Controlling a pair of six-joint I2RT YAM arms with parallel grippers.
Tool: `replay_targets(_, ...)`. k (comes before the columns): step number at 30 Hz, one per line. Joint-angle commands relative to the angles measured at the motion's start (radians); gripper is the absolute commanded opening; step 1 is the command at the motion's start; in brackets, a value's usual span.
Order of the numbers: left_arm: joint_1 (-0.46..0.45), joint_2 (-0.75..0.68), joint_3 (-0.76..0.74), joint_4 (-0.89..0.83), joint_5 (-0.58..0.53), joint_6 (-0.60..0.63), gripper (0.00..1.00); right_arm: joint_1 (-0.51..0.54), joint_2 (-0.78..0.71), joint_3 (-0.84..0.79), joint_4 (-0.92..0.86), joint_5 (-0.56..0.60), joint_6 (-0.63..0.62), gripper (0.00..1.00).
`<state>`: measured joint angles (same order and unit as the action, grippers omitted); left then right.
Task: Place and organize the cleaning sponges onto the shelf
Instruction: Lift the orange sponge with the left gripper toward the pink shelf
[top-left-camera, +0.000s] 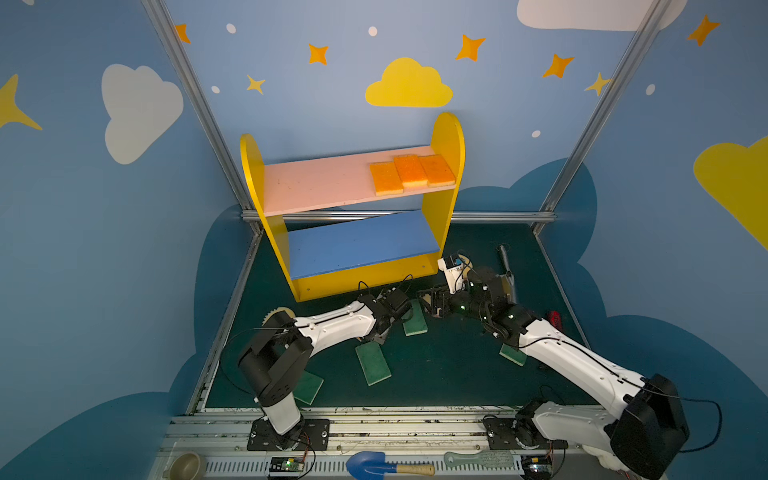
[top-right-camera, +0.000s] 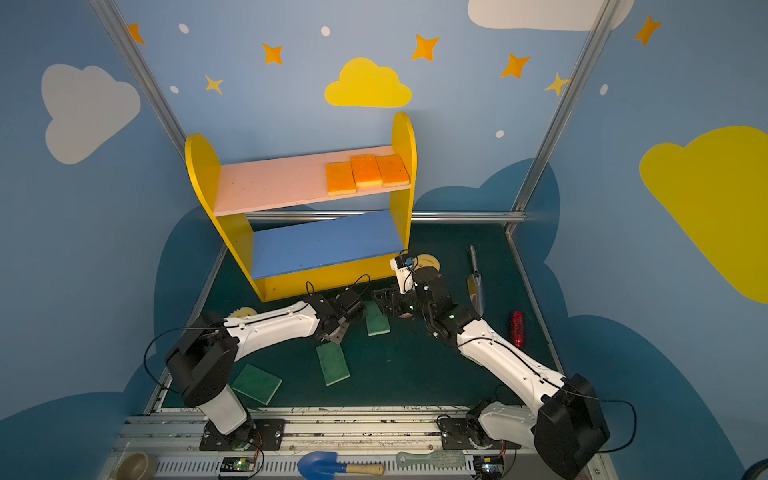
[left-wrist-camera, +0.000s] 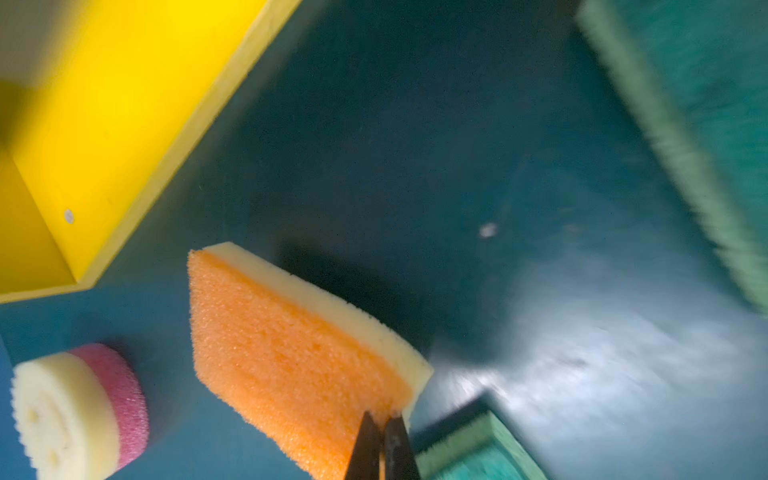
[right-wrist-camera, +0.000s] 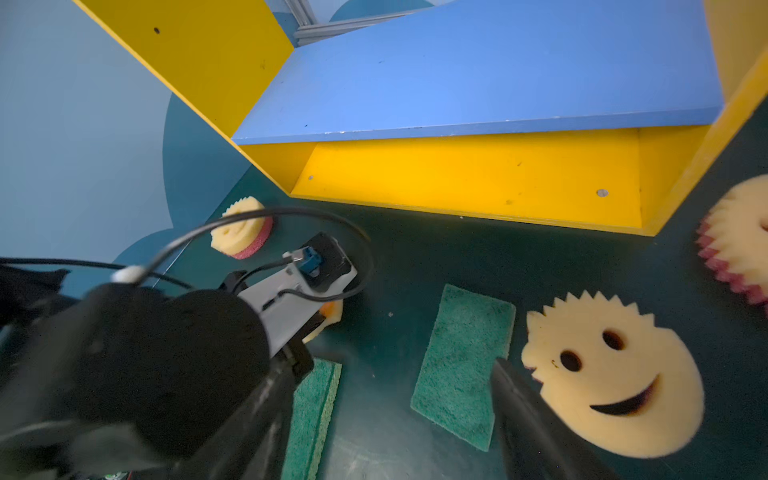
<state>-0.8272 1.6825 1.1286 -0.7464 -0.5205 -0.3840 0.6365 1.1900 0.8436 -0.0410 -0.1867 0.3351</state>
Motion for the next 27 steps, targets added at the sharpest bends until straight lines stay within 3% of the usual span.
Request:
replay_targets(1, -0.027, -0.107, 0.053, -0.107, -0.023, 0.055, 0.03, -0.057, -0.043, -0.032, 0.029, 0.004, 0.067, 0.74)
replay_targets(8, -0.035, -0.307, 0.156, -0.166, 0.022, 0.209, 0.03, -0.235, -0.059, -0.161, 0.168, -0.103, 0.245, 0.73)
replay_targets(12, -0.048, -0.420, 0.216, -0.147, 0.122, 0.354, 0.03, -0.261, -0.065, -0.166, 0.176, -0.102, 0.265, 0.74)
replay_targets(16, -0.064, -0.519, 0.294, -0.129, 0.129, 0.426, 0.03, -0.262, -0.074, -0.166, 0.172, -0.097, 0.272, 0.73)
replay_targets(23, -0.063, -0.495, 0.579, -0.250, 0.154, 0.534, 0.03, -0.262, -0.074, -0.184, 0.162, -0.115, 0.295, 0.73)
replay_targets(27, -0.062, -0.436, 0.757, -0.307, 0.086, 0.657, 0.03, -0.262, -0.065, -0.179, 0.158, -0.139, 0.303, 0.73)
